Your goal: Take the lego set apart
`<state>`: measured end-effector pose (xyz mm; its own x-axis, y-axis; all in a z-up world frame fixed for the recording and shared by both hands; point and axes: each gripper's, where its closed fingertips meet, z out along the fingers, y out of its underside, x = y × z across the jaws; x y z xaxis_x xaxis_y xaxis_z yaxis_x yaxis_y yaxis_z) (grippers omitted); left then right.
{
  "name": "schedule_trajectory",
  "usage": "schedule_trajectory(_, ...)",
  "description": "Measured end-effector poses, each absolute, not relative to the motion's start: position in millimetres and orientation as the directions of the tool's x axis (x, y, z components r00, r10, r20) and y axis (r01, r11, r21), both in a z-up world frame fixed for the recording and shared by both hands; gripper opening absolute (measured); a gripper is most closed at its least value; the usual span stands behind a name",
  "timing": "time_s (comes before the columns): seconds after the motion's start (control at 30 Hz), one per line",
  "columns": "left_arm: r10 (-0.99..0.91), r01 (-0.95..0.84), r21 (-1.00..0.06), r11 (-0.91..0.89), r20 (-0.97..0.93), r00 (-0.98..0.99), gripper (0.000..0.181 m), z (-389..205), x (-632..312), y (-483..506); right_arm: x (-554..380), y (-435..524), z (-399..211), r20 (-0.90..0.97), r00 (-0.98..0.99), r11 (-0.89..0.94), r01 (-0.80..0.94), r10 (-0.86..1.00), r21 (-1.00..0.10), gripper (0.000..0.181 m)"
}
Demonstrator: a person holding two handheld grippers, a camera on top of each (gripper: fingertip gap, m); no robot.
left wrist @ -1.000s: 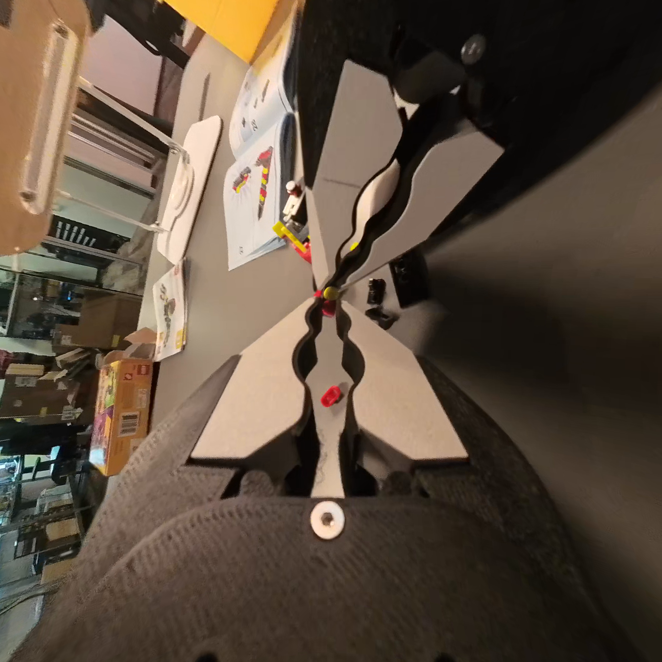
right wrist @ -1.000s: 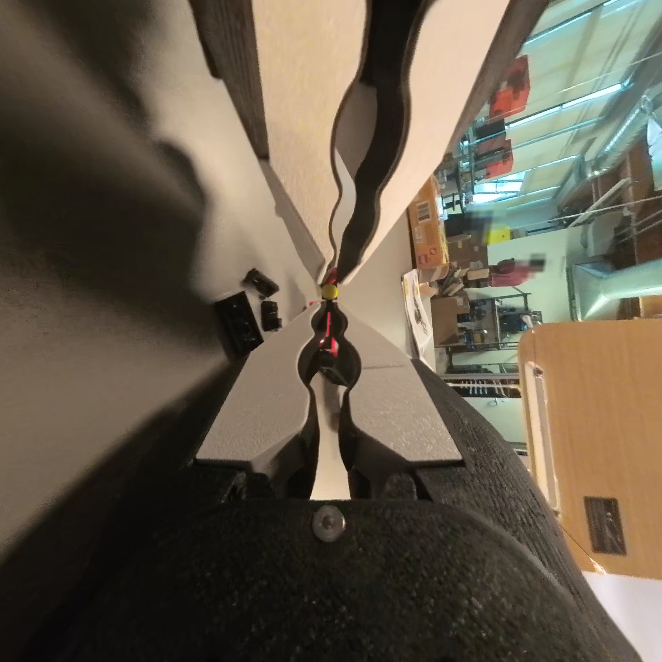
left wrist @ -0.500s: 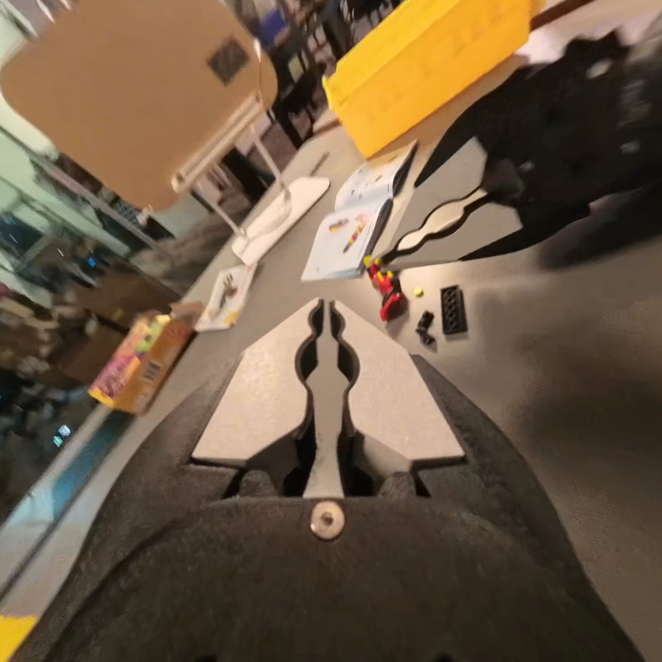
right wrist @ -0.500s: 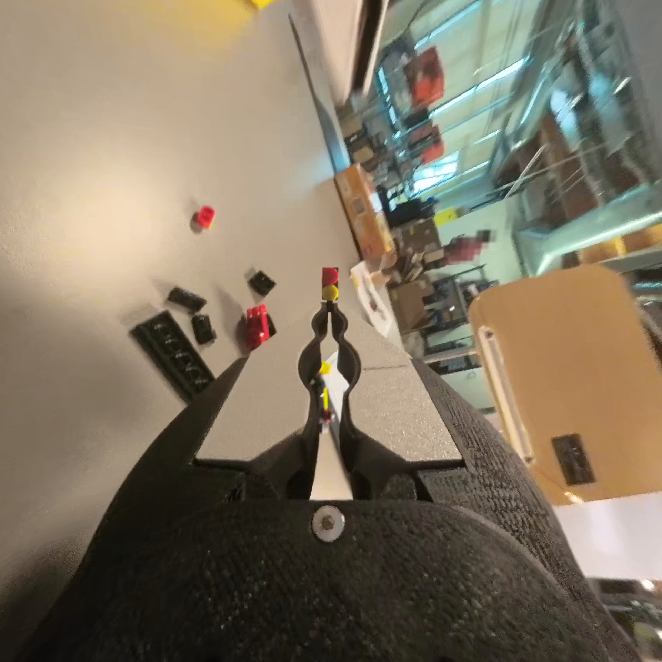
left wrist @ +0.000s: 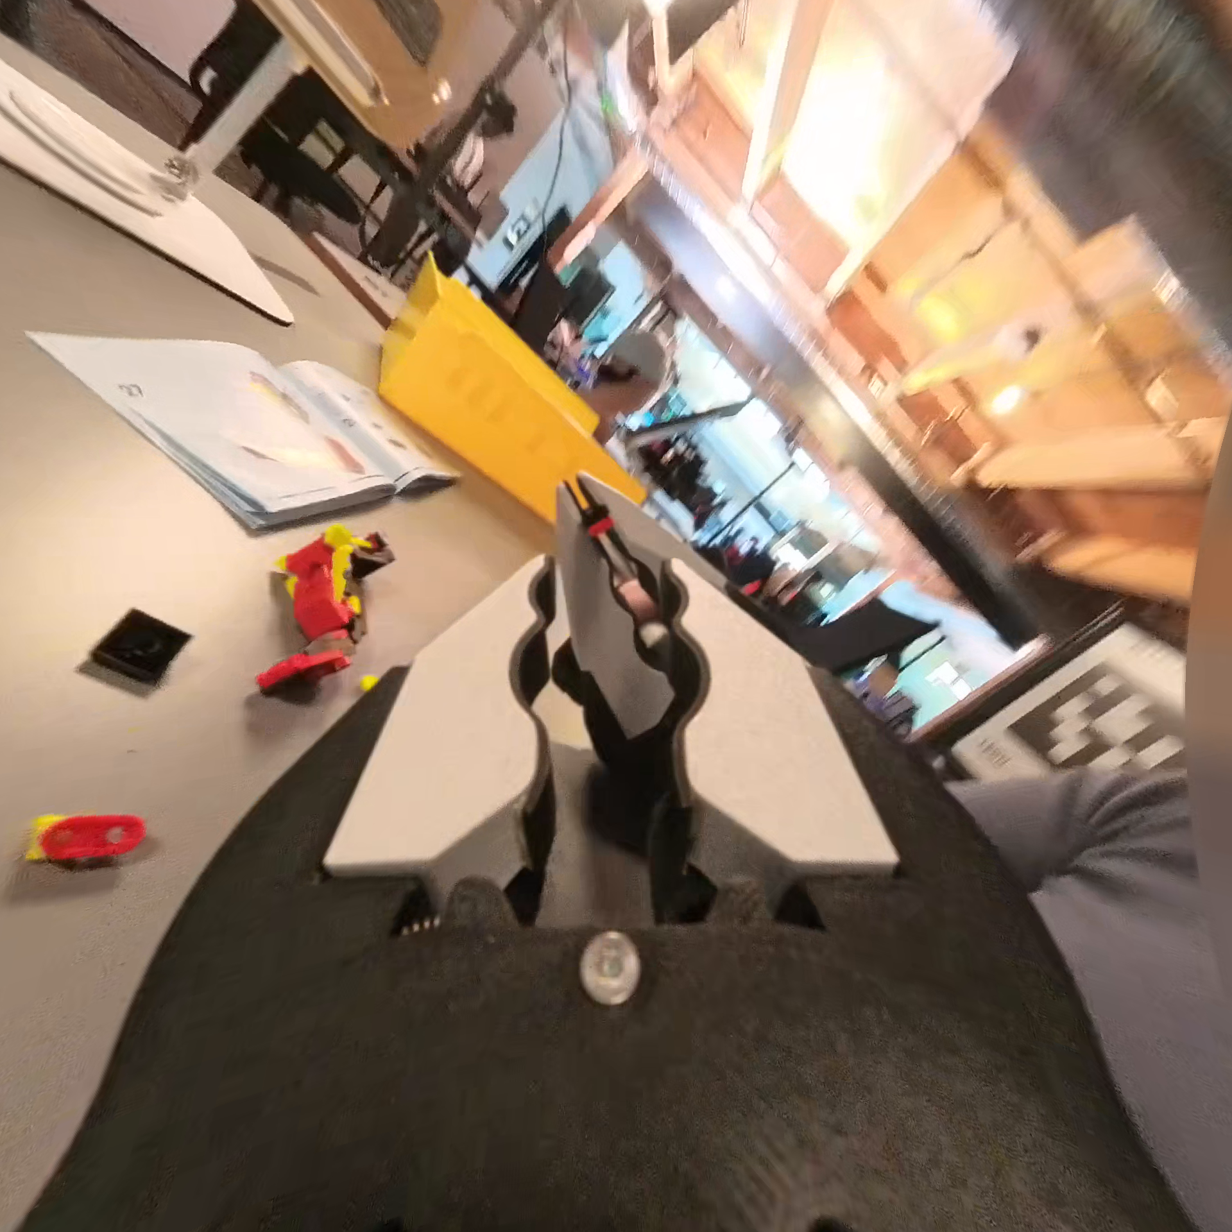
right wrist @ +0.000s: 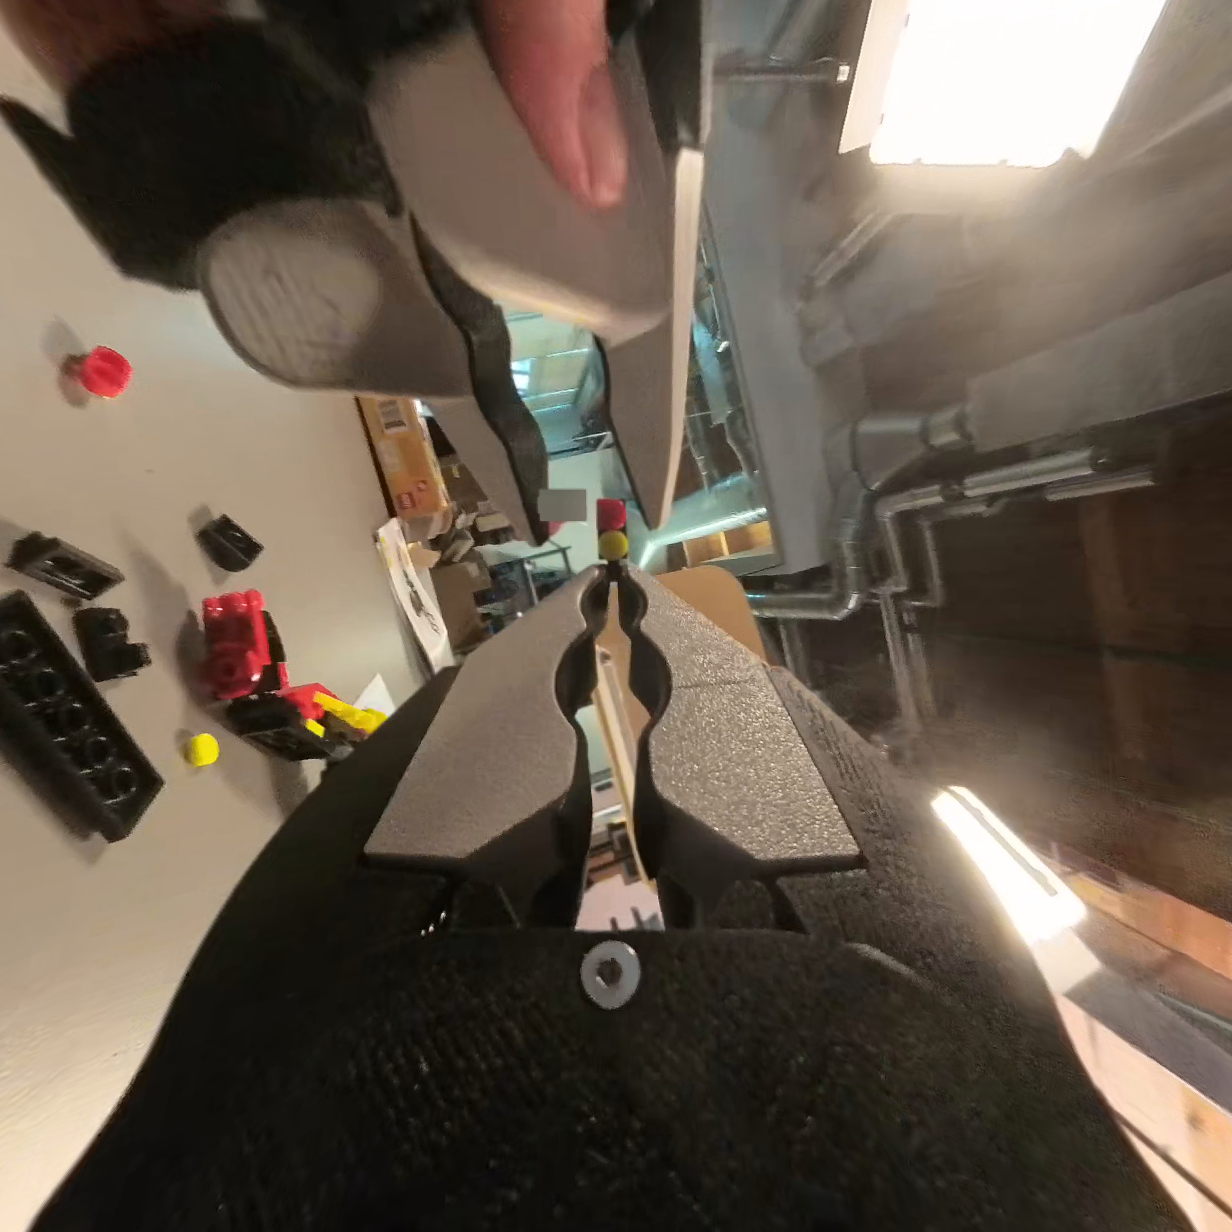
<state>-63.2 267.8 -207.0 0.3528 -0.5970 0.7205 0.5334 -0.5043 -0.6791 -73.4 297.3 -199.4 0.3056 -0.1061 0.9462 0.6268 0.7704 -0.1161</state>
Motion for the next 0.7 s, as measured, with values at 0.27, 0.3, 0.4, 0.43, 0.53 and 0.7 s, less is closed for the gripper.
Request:
schedule_trajectory(0.27,-0.547,0.698,-0.493,-0.519,0.819,0.173,0.019,-196.8,-62.7,279.3,-73.7,293.7,-195.6,0.937,0.275,0.751,0.661,-0.216,-0.021,0.0)
schedule_trajectory(0.3,-0.549,0.705,-0.495,-0.508,0.816,0.178,0.009,-196.2,-64.5,280.1,-73.8,293.5,-195.4,0.937,0.273,0.749,0.662,-0.219,-0.017,0.0)
schedule_trajectory(0.4,-0.528,0.702,-0.487,-0.52,0.829,0.185,0.008,-198.6,-64.0,282.7,-73.4,295.6,-196.3,0.937,0.261,0.737,0.676,-0.231,-0.007,0.0)
schedule_trajectory(0.43,-0.526,0.689,-0.506,-0.52,0.824,0.208,0.007,-199.9,-63.5,283.1,-73.4,296.3,-197.4,0.94,0.263,0.739,0.673,-0.216,-0.019,0.001)
schedule_trajectory(0.53,-0.542,0.635,-0.576,-0.516,0.793,0.278,0.006,-201.6,-62.9,282.8,-74.1,296.4,-198.6,0.944,0.282,0.753,0.656,-0.173,-0.058,0.002)
schedule_trajectory(0.7,-0.54,0.594,-0.611,-0.523,0.777,0.324,0.006,-207.3,-63.1,284.6,-75.3,301.7,-204.5,0.957,0.256,0.736,0.673,-0.139,-0.073,0.001)
